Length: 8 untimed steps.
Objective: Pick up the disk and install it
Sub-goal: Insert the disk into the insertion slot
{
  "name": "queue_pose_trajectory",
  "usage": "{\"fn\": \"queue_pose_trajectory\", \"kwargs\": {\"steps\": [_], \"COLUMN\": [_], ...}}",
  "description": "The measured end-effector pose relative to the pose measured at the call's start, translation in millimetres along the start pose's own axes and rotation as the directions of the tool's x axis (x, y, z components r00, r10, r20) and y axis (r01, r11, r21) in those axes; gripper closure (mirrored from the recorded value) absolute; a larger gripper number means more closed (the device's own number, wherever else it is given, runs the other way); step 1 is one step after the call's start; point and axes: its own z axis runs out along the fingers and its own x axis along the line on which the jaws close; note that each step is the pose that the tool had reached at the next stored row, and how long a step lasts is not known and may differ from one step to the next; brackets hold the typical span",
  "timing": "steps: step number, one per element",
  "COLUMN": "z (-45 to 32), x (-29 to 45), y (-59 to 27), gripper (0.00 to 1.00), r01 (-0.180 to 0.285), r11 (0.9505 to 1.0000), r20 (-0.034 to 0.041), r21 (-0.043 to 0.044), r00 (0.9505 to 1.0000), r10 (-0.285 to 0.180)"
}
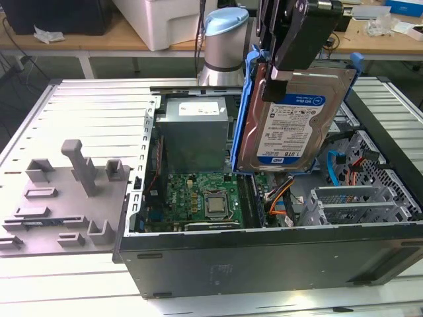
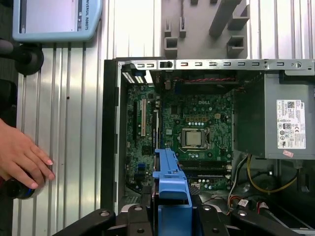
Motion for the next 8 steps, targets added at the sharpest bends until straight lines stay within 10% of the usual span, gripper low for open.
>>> {"fn": "queue_pose_trajectory", "kwargs": {"steps": [8], "z": [0.0], "x": [0.0], "y": [0.0], "gripper": [0.64], "r01": [0.001], "r11": [1.0], "r20": [-0.0005], "r21": [0.0001], "r00": [1.0], "r10": [-0.001]}}
